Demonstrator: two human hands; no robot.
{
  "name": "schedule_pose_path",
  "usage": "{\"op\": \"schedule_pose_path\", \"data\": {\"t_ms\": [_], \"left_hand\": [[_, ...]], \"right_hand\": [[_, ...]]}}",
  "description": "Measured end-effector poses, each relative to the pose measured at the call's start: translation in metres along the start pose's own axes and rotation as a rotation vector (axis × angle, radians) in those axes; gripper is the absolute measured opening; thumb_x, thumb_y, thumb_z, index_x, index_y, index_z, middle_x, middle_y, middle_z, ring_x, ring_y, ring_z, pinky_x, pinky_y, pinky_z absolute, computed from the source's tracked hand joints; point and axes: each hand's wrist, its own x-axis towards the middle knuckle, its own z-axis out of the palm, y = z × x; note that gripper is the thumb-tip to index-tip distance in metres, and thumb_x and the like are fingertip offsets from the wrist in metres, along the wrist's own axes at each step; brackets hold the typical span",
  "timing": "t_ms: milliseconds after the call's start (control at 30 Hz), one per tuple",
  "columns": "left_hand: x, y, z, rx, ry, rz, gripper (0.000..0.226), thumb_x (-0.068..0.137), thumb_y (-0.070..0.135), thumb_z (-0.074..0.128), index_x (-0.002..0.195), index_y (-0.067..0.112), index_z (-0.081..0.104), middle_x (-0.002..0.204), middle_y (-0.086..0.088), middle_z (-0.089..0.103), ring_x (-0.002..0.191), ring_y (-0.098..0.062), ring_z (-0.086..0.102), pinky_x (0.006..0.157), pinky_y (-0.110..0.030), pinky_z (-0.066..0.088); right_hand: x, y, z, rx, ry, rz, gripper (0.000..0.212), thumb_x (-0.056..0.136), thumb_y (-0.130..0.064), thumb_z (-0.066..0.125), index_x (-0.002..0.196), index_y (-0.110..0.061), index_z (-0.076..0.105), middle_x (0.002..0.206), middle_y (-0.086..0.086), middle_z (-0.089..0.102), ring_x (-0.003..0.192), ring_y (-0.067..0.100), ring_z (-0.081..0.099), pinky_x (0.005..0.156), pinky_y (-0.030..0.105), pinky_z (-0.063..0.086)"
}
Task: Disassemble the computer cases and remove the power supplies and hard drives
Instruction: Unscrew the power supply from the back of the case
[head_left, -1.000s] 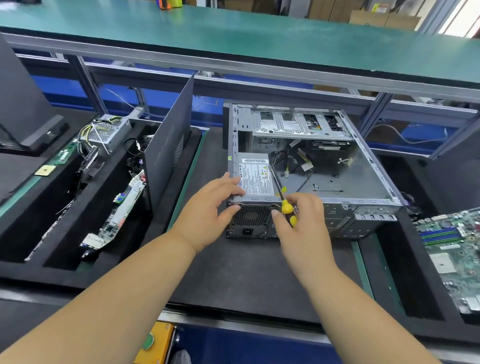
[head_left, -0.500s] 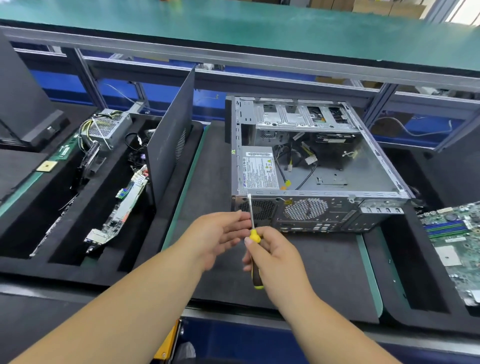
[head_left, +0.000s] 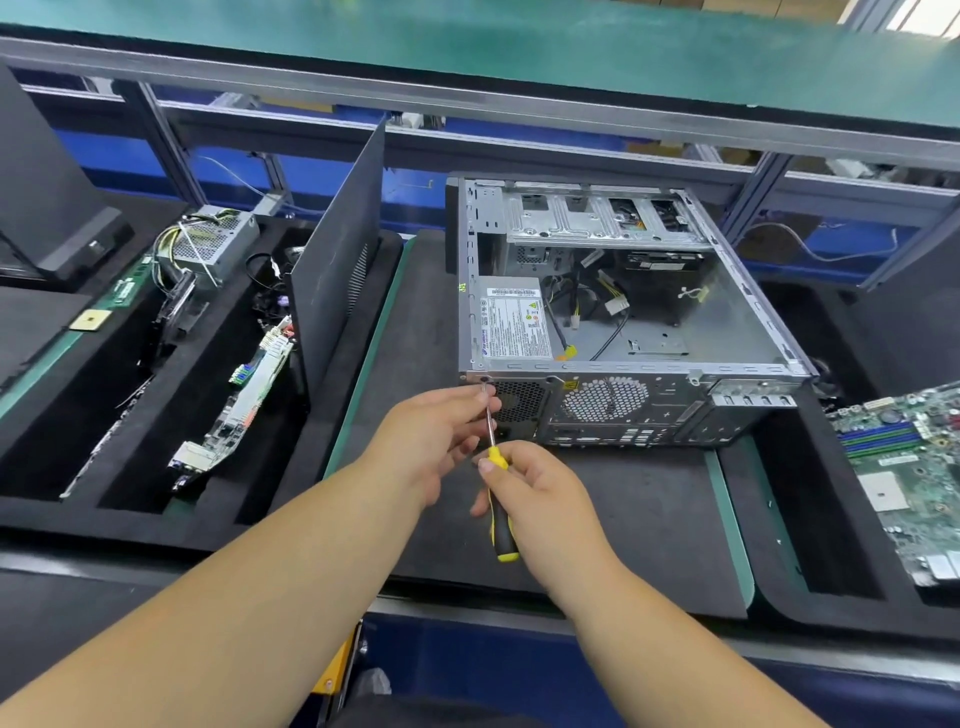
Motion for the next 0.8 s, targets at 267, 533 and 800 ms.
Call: {"op": "schedule_pose_path", "data": {"t_ms": [267,533,800], "left_hand": [[0.000,0.004,-0.001,0.019,-0.019,-0.018,0.013,0.092,0.015,0.066,0.102,0.013,0.073,0.088,0.004,0.077,0.069,-0.004,0.068,0.059,-0.015,0.049],[-0.002,0.008,0.000,0.021,-0.008,-0.009,0.010,0.092,0.012,0.066,0.098,0.013,0.073,0.084,0.003,0.077,0.065,-0.002,0.069,0.056,-0.013,0.050],[-0.004,0.010,0.001,0.025,-0.012,-0.012,0.009,0.092,0.012,0.065,0.098,0.013,0.073,0.084,0.003,0.077,0.068,-0.004,0.070,0.062,-0.015,0.050]], "right_hand": [[0.000,-0.005,0.000,0.081,0.015,0.041,0.014,0.098,-0.027,0.057,0.088,-0.025,0.067,0.066,0.000,0.067,0.040,0.001,0.043,0.040,0.019,0.037],[0.001,-0.009,-0.001,0.051,0.036,0.059,0.013,0.097,-0.030,0.057,0.091,-0.026,0.067,0.065,-0.002,0.067,0.042,0.001,0.045,0.040,0.018,0.038],[-0.001,-0.009,0.010,0.118,0.132,0.064,0.012,0.096,-0.027,0.059,0.092,-0.017,0.066,0.060,-0.007,0.059,0.043,0.005,0.042,0.037,0.016,0.032]]}}
